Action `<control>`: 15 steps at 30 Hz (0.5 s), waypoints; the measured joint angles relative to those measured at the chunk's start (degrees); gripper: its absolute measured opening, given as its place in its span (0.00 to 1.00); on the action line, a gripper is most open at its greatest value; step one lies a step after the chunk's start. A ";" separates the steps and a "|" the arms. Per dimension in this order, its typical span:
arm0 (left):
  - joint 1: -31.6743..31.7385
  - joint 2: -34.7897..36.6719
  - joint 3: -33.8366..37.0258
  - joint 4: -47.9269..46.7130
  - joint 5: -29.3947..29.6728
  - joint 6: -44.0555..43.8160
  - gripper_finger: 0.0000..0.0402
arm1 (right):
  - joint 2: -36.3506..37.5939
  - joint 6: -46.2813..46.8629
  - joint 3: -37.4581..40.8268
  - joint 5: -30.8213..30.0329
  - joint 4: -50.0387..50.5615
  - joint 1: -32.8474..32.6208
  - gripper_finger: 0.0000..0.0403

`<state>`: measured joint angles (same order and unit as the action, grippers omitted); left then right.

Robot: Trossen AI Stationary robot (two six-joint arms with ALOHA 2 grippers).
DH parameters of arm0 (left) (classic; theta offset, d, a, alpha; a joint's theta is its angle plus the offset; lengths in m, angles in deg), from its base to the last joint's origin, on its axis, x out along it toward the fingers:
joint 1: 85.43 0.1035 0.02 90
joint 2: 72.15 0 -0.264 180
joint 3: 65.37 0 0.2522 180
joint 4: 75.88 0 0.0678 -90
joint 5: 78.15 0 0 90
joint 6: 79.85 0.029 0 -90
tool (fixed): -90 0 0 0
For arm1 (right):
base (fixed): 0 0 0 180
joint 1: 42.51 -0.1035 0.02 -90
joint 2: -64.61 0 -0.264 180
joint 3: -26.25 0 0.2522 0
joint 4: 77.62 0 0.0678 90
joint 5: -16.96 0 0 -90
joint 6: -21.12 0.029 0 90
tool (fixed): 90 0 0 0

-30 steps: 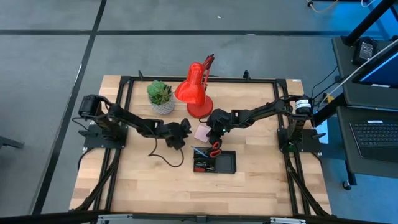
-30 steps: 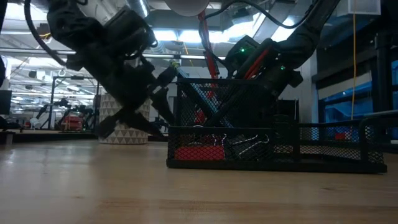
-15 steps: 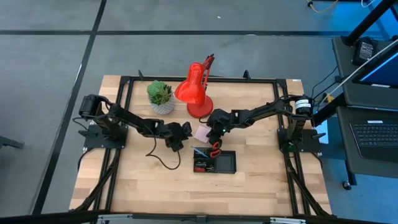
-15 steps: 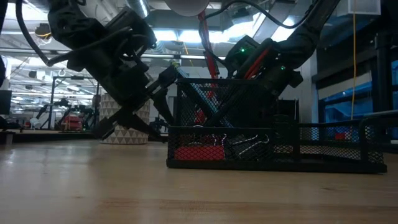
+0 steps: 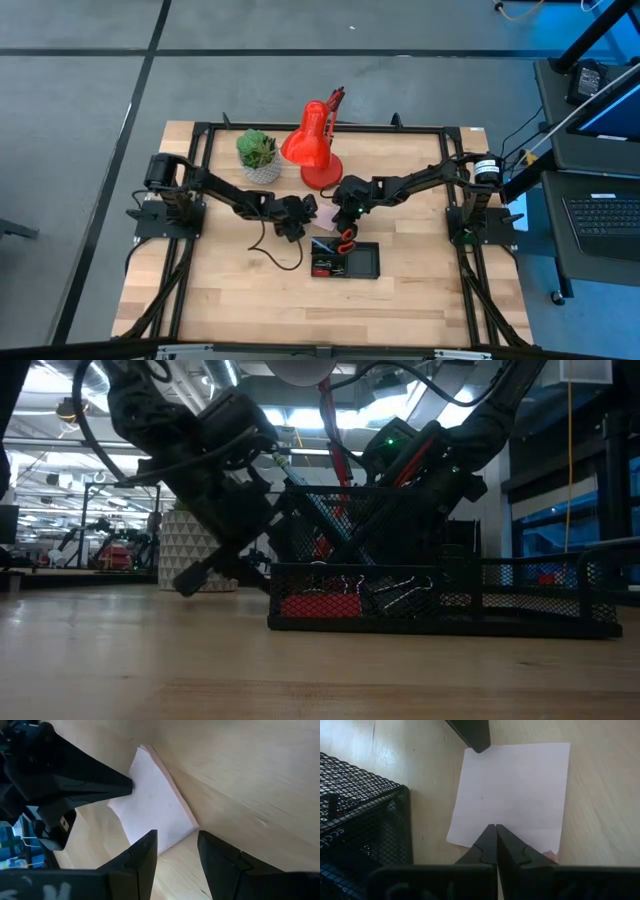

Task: Pick and place office supplies into organizer
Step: Put the pink sticky note into the black desk organizer

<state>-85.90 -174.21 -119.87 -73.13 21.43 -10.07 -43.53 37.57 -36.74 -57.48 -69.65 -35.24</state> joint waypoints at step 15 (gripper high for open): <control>0.31 -0.47 -0.11 0.64 -1.44 -2.38 0.35 | 0.00 -0.02 -0.02 -0.04 -0.61 -0.02 0.01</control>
<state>-85.59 -174.68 -119.98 -72.50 19.99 -12.45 -43.53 37.55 -36.76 -57.53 -70.25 -35.26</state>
